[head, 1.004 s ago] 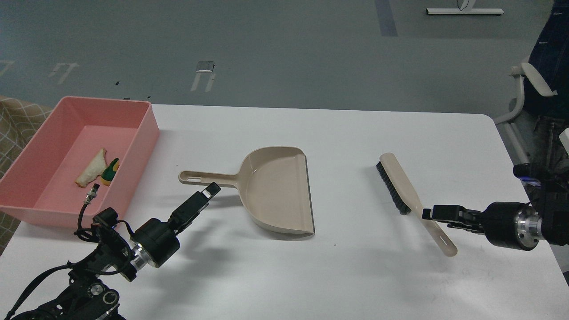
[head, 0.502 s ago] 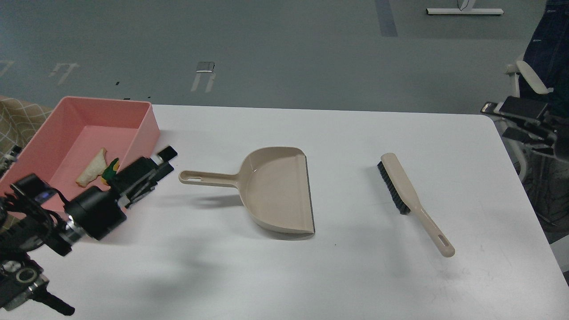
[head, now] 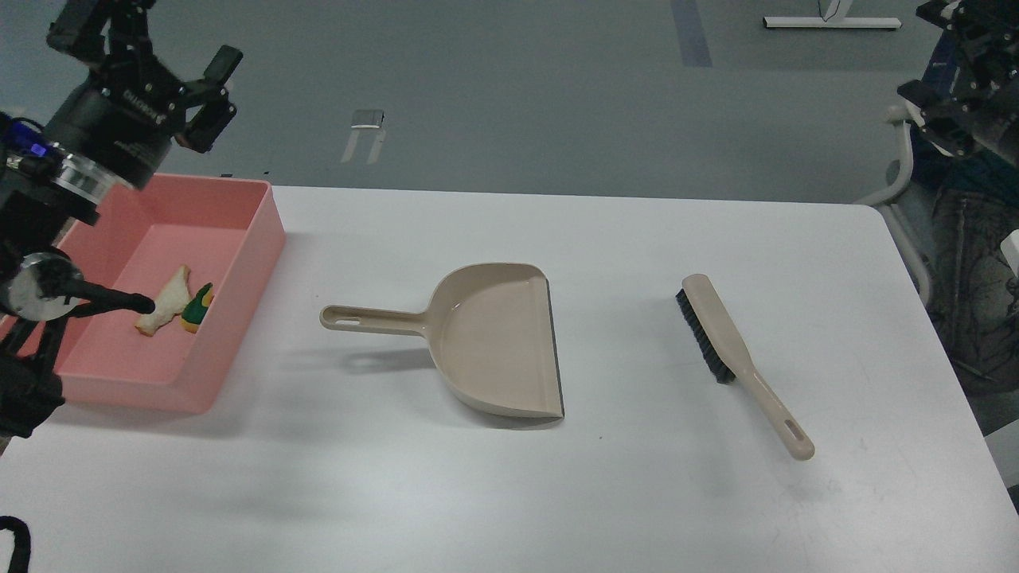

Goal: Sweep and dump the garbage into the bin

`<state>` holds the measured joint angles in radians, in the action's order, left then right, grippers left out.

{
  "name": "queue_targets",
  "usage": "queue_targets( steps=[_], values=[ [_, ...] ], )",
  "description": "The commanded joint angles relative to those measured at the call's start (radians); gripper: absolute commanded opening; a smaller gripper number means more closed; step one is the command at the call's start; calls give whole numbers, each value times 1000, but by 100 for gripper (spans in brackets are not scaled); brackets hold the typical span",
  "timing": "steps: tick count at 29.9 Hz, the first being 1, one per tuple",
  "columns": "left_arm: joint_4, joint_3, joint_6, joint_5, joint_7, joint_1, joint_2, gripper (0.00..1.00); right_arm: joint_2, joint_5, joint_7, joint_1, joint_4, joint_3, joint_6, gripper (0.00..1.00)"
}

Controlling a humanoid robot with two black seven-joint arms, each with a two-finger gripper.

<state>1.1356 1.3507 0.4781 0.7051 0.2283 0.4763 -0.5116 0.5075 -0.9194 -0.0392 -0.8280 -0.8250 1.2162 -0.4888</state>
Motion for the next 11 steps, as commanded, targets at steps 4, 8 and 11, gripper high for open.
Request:
queue_targets(
  steps=[4, 8, 11],
  values=[
    [-285, -18, 11, -36, -4, 146, 214, 98, -252, 33, 77, -20, 82, 88, 70, 96],
    [-365, -39, 11, -59, -4, 176, 275, 98, -323, 57, 84, -20, 116, 89, 81, 96],
    [-411, -80, 11, -75, -3, 183, 317, 98, -372, 59, 105, -16, 142, 92, 82, 96]
  ],
)
